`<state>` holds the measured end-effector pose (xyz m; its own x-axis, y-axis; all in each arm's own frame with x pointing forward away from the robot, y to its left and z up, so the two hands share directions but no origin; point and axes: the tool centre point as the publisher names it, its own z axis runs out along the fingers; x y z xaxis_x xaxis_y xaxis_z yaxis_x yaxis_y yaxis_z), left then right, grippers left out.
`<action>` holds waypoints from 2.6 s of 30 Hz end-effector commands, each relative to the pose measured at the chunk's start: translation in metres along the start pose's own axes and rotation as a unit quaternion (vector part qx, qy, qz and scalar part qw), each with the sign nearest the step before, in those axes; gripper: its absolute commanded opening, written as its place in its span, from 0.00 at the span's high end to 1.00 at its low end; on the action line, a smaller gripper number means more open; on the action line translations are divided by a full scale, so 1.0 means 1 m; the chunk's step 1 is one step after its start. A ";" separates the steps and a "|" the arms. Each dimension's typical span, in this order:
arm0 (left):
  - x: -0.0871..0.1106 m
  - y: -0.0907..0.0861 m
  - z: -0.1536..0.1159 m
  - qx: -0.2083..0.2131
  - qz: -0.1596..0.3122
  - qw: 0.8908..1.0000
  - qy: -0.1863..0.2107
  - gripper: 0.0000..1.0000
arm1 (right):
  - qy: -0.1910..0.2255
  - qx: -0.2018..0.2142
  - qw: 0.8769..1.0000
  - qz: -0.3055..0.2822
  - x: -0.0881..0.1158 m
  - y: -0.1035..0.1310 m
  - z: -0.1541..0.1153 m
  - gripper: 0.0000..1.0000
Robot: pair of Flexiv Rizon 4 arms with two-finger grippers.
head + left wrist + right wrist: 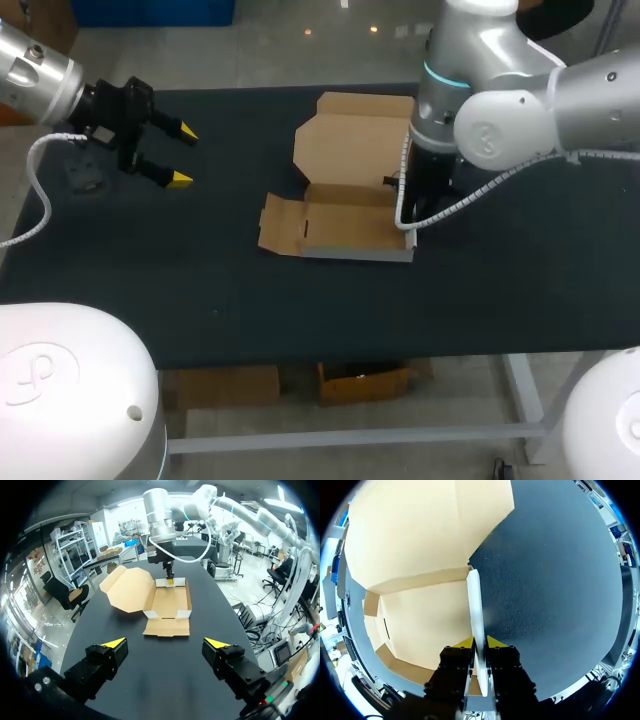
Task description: Assemble the packaging by folding the flat box into shape, placing the metal phone stand inside, and closing the box properly
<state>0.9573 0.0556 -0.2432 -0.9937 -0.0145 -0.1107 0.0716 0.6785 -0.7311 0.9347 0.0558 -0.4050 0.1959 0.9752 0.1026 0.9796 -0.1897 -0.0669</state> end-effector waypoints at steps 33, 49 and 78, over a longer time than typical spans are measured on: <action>0.000 0.000 -0.001 -0.001 0.000 1.000 0.002 0.00 | 0.003 -0.008 1.000 0.029 0.004 0.005 0.012 0.88; 0.000 0.000 -0.001 -0.001 0.000 1.000 0.002 0.00 | -0.036 -0.006 0.999 0.034 0.007 0.009 0.019 0.94; 0.000 0.000 -0.001 -0.001 0.000 1.000 0.002 0.00 | -0.058 0.014 0.996 -0.061 0.010 0.011 0.011 1.00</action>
<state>0.9573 0.0554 -0.2432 -0.9937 -0.0146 -0.1107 0.0715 0.6786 -0.7310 0.9411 0.0655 -0.4180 0.0787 0.9969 -0.0011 0.9954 -0.0786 -0.0538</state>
